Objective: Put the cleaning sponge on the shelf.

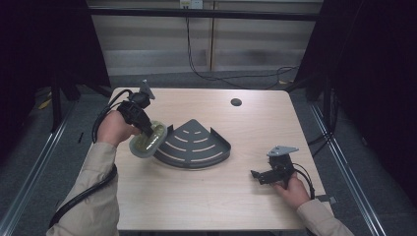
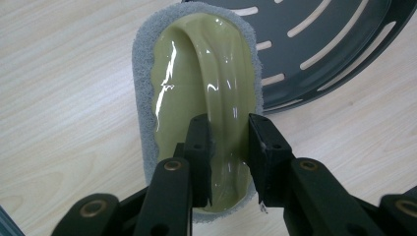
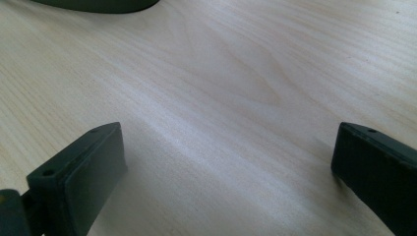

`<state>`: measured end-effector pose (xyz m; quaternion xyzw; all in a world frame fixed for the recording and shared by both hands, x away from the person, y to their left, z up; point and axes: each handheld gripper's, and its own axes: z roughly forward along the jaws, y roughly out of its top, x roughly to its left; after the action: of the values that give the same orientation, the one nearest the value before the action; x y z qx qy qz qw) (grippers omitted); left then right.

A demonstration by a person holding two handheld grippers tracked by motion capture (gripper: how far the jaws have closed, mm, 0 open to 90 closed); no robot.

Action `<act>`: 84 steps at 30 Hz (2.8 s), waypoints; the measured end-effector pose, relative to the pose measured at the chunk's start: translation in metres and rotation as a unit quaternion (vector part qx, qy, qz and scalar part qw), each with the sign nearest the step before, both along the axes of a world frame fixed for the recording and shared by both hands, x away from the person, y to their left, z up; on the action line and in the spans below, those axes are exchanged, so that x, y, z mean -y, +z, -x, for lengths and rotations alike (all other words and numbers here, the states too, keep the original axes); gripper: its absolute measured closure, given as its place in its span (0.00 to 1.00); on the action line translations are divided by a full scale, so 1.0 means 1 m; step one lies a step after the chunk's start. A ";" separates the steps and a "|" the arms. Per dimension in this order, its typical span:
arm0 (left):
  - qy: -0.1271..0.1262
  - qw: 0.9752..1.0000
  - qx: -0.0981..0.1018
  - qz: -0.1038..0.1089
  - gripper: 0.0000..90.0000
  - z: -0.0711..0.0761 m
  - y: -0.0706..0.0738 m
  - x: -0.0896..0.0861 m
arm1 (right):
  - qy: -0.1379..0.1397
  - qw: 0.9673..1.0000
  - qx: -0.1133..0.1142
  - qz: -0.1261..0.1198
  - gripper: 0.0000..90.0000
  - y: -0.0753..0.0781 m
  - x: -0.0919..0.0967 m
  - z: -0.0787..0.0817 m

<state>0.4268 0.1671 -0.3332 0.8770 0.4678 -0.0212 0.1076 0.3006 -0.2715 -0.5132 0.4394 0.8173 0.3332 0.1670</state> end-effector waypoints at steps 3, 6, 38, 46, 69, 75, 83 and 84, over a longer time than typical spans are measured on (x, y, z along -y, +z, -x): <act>-0.002 1.000 0.000 0.000 0.80 -0.002 0.000 0.003 | 0.001 1.000 0.002 0.000 0.00 0.000 0.000 0.000; -0.004 1.000 0.000 -0.001 0.80 -0.004 0.000 0.005 | 0.001 1.000 0.001 0.000 0.00 0.000 0.000 0.000; -0.025 1.000 0.007 -0.005 0.80 -0.031 -0.011 0.037 | 0.001 1.000 0.001 0.000 0.00 0.000 0.000 0.000; -0.027 1.000 0.010 -0.004 0.80 -0.036 -0.016 0.038 | 0.001 1.000 0.001 0.000 0.00 0.000 0.000 0.000; -0.043 0.999 0.011 -0.012 0.80 -0.045 -0.034 0.054 | 0.000 1.000 0.000 0.000 0.00 0.000 0.000 0.000; -0.049 0.999 0.007 -0.013 0.80 -0.047 -0.044 0.058 | 0.000 1.000 0.000 0.000 0.00 0.000 0.000 0.000; -0.051 0.999 0.001 -0.012 0.80 -0.049 -0.053 0.060 | 0.001 1.000 0.001 0.000 0.00 0.000 0.000 0.000; -0.049 0.999 0.001 -0.015 0.80 -0.049 -0.055 0.060 | 0.001 1.000 0.001 0.000 0.00 0.000 0.000 0.000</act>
<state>0.4758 0.1067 -0.3879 0.9004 0.4244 -0.0184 0.0938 0.3008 -0.2717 -0.5133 0.4384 0.8176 0.3337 0.1673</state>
